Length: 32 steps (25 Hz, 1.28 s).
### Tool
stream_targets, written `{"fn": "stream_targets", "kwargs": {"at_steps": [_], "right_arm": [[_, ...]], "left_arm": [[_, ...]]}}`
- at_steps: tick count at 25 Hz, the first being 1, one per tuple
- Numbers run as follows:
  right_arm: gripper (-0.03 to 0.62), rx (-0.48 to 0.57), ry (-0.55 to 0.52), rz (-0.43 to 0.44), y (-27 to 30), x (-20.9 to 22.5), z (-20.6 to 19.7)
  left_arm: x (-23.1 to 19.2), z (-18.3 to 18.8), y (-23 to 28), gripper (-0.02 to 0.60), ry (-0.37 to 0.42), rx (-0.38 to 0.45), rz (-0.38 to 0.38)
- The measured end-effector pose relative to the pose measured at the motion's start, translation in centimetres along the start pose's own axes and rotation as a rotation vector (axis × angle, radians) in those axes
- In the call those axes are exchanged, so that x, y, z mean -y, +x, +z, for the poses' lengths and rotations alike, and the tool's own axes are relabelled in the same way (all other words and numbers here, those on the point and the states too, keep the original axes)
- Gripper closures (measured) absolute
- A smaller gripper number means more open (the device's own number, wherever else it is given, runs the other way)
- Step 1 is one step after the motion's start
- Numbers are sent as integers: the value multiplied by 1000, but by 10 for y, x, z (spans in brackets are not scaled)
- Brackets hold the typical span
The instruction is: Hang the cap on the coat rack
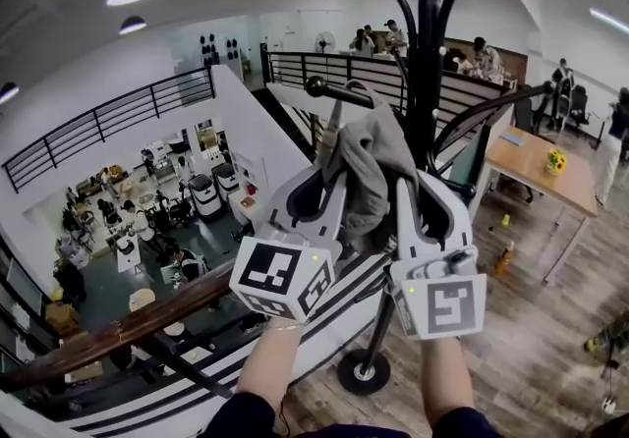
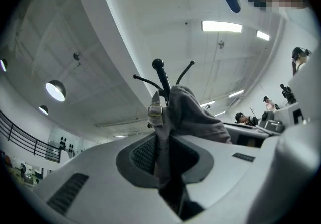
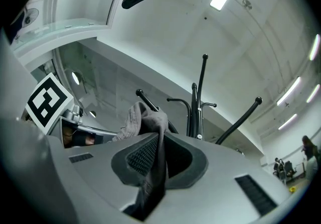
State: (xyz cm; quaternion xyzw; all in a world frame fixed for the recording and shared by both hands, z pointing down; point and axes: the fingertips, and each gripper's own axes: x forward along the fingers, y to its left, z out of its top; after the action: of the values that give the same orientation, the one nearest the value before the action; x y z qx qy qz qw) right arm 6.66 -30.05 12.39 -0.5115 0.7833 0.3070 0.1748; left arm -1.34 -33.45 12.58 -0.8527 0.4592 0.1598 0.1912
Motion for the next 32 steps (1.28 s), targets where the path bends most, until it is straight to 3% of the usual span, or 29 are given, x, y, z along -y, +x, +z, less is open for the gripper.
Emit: {"fn": "stream_targets", "kwargs": {"at_steps": [12,19,32], "right_arm": [[557,-131,39,-58,-19,24,-50],[557,-177,72,-94,-19,36,-57],[557,-309,120,-131,-39,44,-104]], "left_arm": [[18,-47,22,535,-19,-90,-49],[22,-48,33,536,-43,-94,-62],[36,-106,36,535,-109,-226,-94]]}}
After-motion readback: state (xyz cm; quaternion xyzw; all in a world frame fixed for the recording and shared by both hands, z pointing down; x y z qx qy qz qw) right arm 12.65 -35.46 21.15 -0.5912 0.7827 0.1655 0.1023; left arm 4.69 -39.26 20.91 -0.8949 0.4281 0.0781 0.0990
